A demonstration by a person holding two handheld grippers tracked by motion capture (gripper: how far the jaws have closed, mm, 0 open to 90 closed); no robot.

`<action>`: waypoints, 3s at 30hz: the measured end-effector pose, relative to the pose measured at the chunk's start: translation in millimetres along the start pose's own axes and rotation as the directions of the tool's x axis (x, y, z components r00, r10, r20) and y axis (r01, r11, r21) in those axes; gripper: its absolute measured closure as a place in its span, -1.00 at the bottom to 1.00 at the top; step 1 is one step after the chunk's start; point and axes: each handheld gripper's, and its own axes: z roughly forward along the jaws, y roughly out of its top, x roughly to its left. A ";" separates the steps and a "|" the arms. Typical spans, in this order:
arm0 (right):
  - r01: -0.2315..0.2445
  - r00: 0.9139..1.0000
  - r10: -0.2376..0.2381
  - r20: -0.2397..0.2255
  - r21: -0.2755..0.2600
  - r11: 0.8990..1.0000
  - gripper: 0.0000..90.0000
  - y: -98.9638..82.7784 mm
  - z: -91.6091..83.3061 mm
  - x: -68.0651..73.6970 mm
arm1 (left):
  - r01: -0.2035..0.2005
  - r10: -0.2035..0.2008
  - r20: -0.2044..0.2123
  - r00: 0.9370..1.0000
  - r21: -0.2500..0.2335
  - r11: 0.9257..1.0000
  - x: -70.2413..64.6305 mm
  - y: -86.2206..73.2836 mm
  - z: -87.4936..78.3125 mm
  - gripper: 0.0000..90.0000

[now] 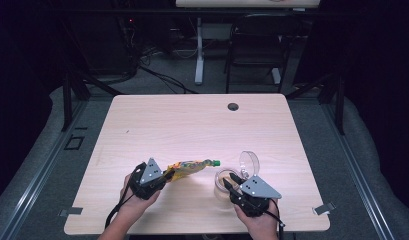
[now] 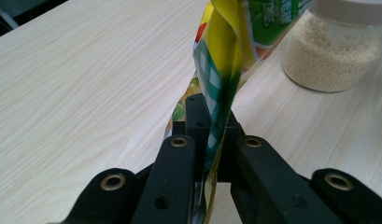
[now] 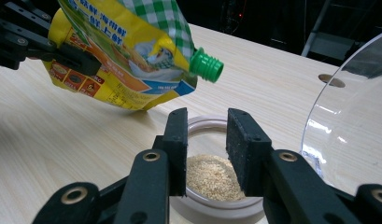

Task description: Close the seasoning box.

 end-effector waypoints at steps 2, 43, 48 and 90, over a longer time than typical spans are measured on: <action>0.000 1.000 0.000 -0.001 0.000 1.000 0.54 0.0 0.1 0.0 | 0.026 -0.026 0.001 1.000 -0.006 1.000 2.9 -1.0 -0.3 0.97; -0.007 1.000 0.007 -0.006 -0.008 1.000 0.54 0.6 -0.7 -1.1 | 0.274 -0.273 0.049 0.961 -0.016 0.962 33.9 -25.5 -6.7 0.93; -0.006 1.000 0.006 -0.005 -0.006 1.000 0.54 0.5 -0.3 -1.3 | 0.281 -0.281 0.053 0.958 0.001 0.960 35.6 -33.6 -8.7 0.93; 0.000 0.999 0.000 -0.033 -0.002 1.000 0.51 1.7 7.3 0.8 | 0.438 -0.431 0.088 0.898 -0.080 0.896 46.9 -66.8 -20.8 0.33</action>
